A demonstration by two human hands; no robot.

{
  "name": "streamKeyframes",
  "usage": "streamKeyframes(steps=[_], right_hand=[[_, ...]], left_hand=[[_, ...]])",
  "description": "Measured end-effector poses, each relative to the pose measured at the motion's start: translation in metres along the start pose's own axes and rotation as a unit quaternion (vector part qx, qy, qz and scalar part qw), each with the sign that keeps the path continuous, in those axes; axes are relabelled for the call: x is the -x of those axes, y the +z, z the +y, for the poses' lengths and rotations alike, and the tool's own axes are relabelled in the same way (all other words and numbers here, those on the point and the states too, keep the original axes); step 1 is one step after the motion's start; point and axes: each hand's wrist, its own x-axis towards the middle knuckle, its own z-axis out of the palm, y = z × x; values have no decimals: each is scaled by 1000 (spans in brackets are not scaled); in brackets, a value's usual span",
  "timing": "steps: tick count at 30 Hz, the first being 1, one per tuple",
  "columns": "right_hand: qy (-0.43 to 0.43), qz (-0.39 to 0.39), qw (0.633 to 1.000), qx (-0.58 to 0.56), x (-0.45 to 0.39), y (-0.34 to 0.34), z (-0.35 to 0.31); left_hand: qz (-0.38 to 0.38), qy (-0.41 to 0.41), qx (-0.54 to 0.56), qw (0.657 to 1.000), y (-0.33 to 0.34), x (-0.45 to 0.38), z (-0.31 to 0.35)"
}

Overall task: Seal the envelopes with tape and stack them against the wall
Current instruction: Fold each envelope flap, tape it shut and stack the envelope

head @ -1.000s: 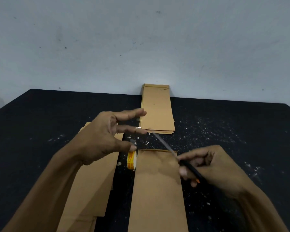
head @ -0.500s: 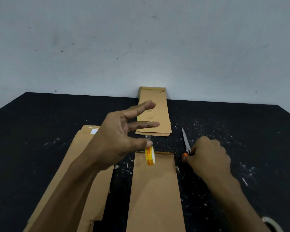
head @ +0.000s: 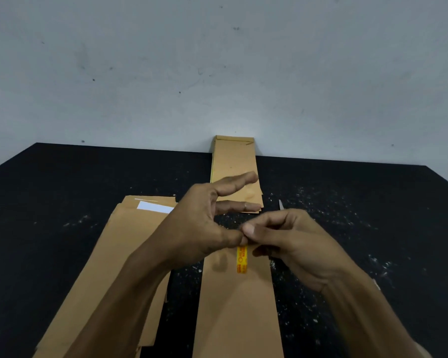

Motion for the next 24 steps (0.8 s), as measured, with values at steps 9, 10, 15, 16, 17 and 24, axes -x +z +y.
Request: streamKeyframes(steps=[9, 10, 15, 16, 17, 24], right_hand=[[-119, 194, 969, -94, -19, 17, 8], [-123, 219, 963, -94, -22, 17, 9], [-112, 296, 948, -26, -41, 8, 21], [-103, 304, 947, -15, -44, 8, 25], [-90, 311, 946, -6, -47, 8, 28], [-28, 347, 937, 14, -69, -2, 48]], left_hand=[[207, 58, -55, 975, 8, -16, -13], [228, 62, -76, 969, 9, -17, -14], [238, 48, -144, 959, 6, -18, -31], [223, 39, -149, 963, 7, -17, -35], [211, 30, -165, 963, 8, -18, -39], [234, -14, -372, 898, 16, -30, -64]])
